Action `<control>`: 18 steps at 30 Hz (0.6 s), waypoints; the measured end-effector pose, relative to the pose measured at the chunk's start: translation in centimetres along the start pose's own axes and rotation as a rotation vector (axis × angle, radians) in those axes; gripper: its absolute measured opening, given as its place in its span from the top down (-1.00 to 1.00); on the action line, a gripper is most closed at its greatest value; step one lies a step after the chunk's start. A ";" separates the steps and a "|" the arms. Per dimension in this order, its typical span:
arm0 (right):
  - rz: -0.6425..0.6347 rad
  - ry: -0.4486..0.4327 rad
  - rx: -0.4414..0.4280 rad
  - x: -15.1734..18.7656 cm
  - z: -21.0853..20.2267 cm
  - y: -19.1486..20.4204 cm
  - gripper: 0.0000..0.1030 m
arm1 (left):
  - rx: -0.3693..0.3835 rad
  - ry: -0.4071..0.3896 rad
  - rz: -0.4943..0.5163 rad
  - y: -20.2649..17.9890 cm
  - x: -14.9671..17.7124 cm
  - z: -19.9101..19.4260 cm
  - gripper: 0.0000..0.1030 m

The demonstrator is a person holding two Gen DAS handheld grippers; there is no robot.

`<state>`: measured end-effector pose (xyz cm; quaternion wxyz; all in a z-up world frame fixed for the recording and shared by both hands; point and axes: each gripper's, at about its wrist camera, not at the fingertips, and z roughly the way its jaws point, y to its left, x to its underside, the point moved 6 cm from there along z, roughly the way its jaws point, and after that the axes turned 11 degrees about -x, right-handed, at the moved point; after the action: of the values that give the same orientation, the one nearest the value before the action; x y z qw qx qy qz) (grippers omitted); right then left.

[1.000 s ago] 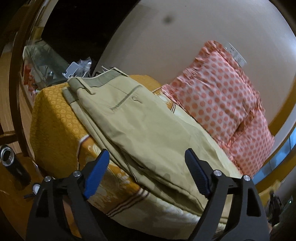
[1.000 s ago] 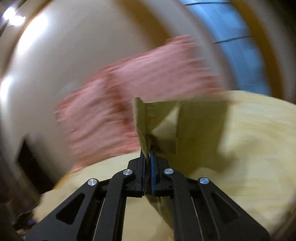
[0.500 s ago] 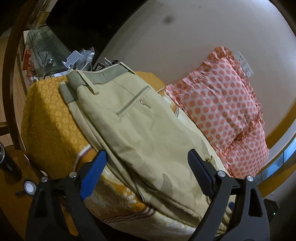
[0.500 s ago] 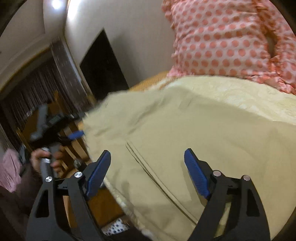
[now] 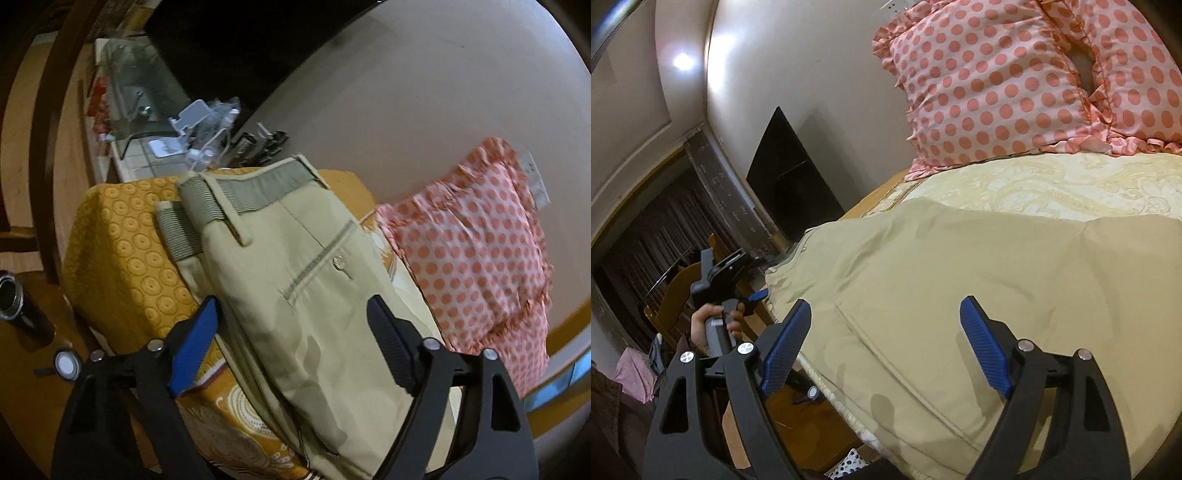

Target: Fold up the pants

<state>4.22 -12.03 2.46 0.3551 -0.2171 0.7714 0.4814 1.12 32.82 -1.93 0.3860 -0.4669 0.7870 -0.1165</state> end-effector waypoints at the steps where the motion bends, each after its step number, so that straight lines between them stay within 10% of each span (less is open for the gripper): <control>1: 0.000 -0.001 -0.005 -0.1 0.0 -0.1 -0.64 | -0.016 -0.001 -0.006 0.1 0.0 0.0 -0.38; 3: 0.003 -0.006 -0.013 0.0 -0.3 -0.2 -0.64 | -0.052 0.005 -0.011 0.5 -0.2 0.3 0.04; 4: 0.004 -0.009 -0.017 0.0 -0.5 -0.3 -0.64 | -0.065 0.031 -0.012 0.7 -0.1 0.9 0.73; 12: 0.018 -0.050 -0.013 -0.2 -2.5 -1.3 -0.64 | -0.076 -0.037 0.165 -2.7 -0.8 -1.3 0.87; 18: 0.052 -0.150 0.043 -1.3 -6.6 -3.1 -0.64 | 0.115 -0.167 0.519 -16.5 2.0 -7.4 0.89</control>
<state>4.91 -19.29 3.46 0.4037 -0.1526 0.7583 0.4886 5.98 21.01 11.02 0.4922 -0.2350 0.8379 -0.0194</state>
